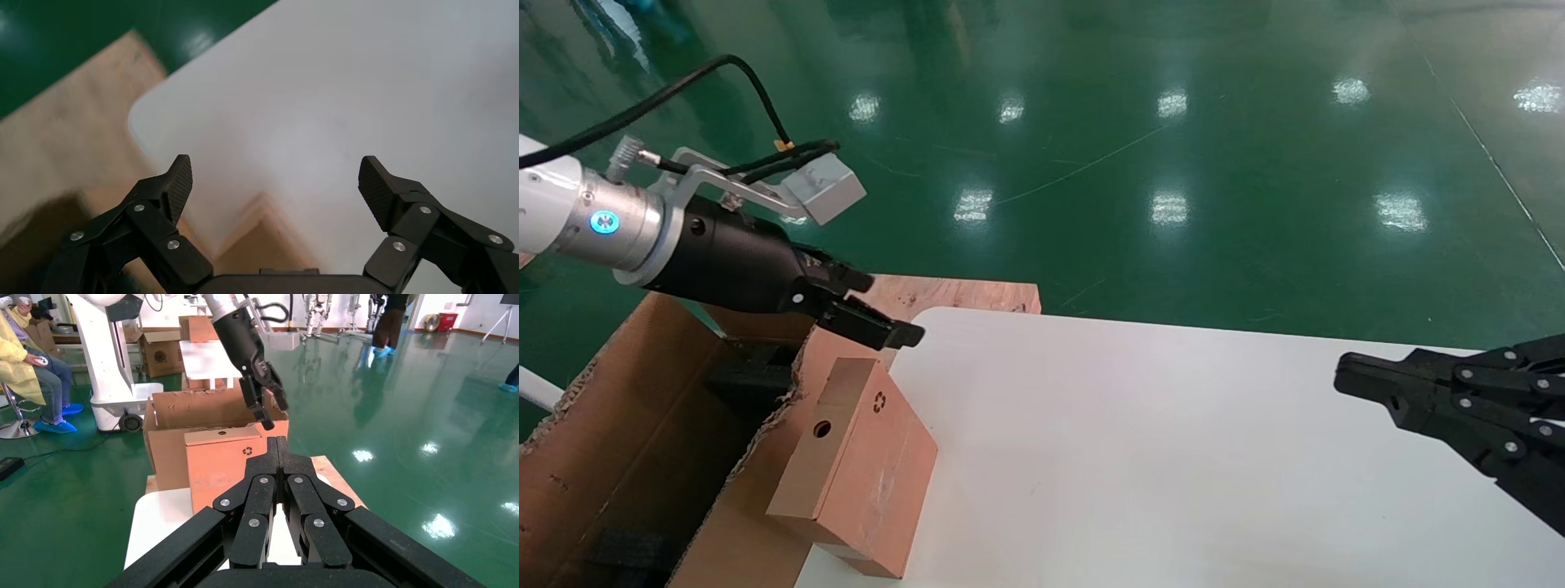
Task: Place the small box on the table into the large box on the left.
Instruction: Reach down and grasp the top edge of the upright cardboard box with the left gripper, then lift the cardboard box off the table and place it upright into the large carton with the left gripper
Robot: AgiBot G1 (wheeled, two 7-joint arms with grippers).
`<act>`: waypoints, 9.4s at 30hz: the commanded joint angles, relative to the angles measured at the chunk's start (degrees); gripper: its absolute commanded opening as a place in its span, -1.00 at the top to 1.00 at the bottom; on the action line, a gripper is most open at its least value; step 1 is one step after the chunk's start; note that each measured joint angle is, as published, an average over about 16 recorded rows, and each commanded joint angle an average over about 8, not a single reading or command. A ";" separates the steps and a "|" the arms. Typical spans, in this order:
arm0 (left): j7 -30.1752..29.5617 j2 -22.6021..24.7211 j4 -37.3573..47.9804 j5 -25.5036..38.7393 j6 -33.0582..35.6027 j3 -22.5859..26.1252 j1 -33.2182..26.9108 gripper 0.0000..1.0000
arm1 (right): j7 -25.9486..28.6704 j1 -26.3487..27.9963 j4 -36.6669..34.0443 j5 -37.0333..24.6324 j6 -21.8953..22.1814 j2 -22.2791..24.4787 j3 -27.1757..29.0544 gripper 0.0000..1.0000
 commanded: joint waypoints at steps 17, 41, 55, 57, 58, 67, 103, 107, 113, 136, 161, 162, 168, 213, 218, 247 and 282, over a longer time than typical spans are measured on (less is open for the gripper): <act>-15.85 2.17 1.98 -3.93 0.40 32.07 -17.57 -1.00 | 0.00 0.00 0.00 0.00 0.00 0.00 -0.01 1.00; -17.82 3.70 6.33 -14.35 -2.16 47.89 -24.62 -1.00 | -0.01 0.00 0.00 0.01 0.01 0.01 -0.02 1.00; -17.04 4.79 8.65 -15.63 -2.45 49.26 -23.59 -1.00 | -0.01 0.01 0.00 0.01 0.01 0.01 -0.02 1.00; -16.94 4.97 8.99 -15.64 -2.33 49.53 -23.52 -1.00 | -0.01 0.01 0.00 0.02 0.01 0.01 -0.02 1.00; -16.91 5.04 9.15 -15.64 -2.28 49.68 -23.47 -1.00 | -0.01 0.01 0.00 0.02 0.01 0.01 -0.02 1.00; -17.09 6.01 10.41 -16.43 -2.02 51.43 -21.93 -1.00 | -0.01 0.01 0.00 0.02 0.01 0.01 -0.03 1.00; -16.18 6.98 12.23 -16.59 -2.52 52.60 -21.94 1.00 | -0.02 -0.01 -0.02 0.03 0.03 0.02 -0.02 -1.00; -16.20 6.96 12.21 -16.60 -2.51 52.59 -21.94 1.00 | -0.02 -0.01 -0.02 0.03 0.03 0.02 -0.02 -1.00; -16.21 6.95 12.19 -16.61 -2.50 52.56 -21.94 1.00 | -0.02 -0.01 -0.02 0.03 0.03 0.02 -0.02 -1.00; -13.10 10.55 13.43 -14.57 -8.00 48.41 -29.51 1.00 | -0.02 -0.01 -0.02 0.03 0.03 0.02 -0.03 -1.00; -10.02 0.40 12.29 6.57 0.29 55.73 -58.39 1.00 | -0.03 0.00 -0.03 0.04 0.03 0.02 -0.04 -1.00; -10.91 -0.71 11.74 6.40 0.33 57.22 -58.67 1.00 | -0.03 0.00 -0.03 0.04 0.03 0.02 -0.04 -1.00; -15.35 -4.80 10.59 3.94 -0.12 65.02 -58.94 1.00 | -0.03 0.00 -0.03 0.04 0.03 0.02 -0.04 -1.00; -8.78 -1.81 26.82 -13.41 -12.86 70.71 -37.65 1.00 | -0.04 0.00 -0.03 0.05 0.04 0.03 -0.06 -1.00; -8.87 -2.76 25.13 -13.69 -11.75 70.69 -38.28 1.00 | -0.04 0.00 -0.03 0.05 0.04 0.03 -0.06 -1.00; -5.89 -4.32 28.80 -13.08 -17.15 72.79 -31.17 1.00 | -0.04 0.00 -0.03 0.06 0.04 0.03 -0.07 -1.00; -11.55 -8.10 20.42 -10.62 -9.24 73.26 -37.64 1.00 | -0.05 0.01 -0.03 0.07 0.05 0.04 -0.08 -1.00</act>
